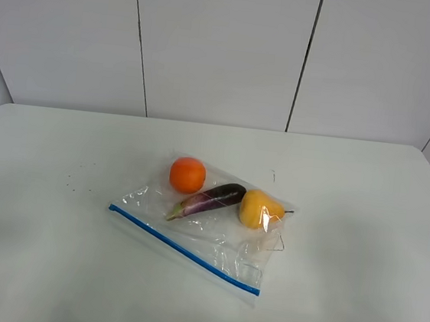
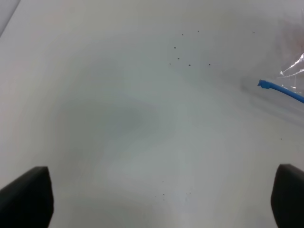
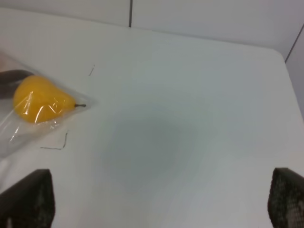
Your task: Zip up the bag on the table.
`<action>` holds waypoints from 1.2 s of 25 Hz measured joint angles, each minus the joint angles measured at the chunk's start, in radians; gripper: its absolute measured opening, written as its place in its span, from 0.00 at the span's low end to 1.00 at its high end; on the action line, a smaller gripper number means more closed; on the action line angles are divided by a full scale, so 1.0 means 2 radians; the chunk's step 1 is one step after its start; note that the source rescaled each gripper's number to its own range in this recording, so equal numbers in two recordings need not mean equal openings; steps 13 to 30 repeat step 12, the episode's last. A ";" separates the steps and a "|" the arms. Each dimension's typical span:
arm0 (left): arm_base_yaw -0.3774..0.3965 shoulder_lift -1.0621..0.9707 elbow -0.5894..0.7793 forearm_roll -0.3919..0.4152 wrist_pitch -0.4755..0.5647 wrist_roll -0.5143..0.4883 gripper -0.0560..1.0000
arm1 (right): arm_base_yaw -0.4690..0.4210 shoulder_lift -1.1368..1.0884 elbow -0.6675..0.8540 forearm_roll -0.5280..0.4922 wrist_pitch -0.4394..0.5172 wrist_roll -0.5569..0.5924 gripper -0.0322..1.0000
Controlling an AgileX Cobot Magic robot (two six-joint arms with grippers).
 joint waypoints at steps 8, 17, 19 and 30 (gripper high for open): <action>0.000 0.000 0.000 0.000 0.000 0.000 0.99 | 0.000 0.000 0.000 -0.001 0.000 0.000 1.00; 0.000 0.000 0.000 0.000 0.000 0.000 0.99 | 0.000 0.000 0.000 -0.001 0.000 0.000 1.00; 0.000 0.000 0.000 0.000 0.000 0.000 0.99 | 0.000 0.000 0.000 -0.001 0.000 0.000 1.00; 0.000 0.000 0.000 0.000 0.000 0.000 0.99 | 0.000 0.000 0.000 -0.001 0.000 0.000 1.00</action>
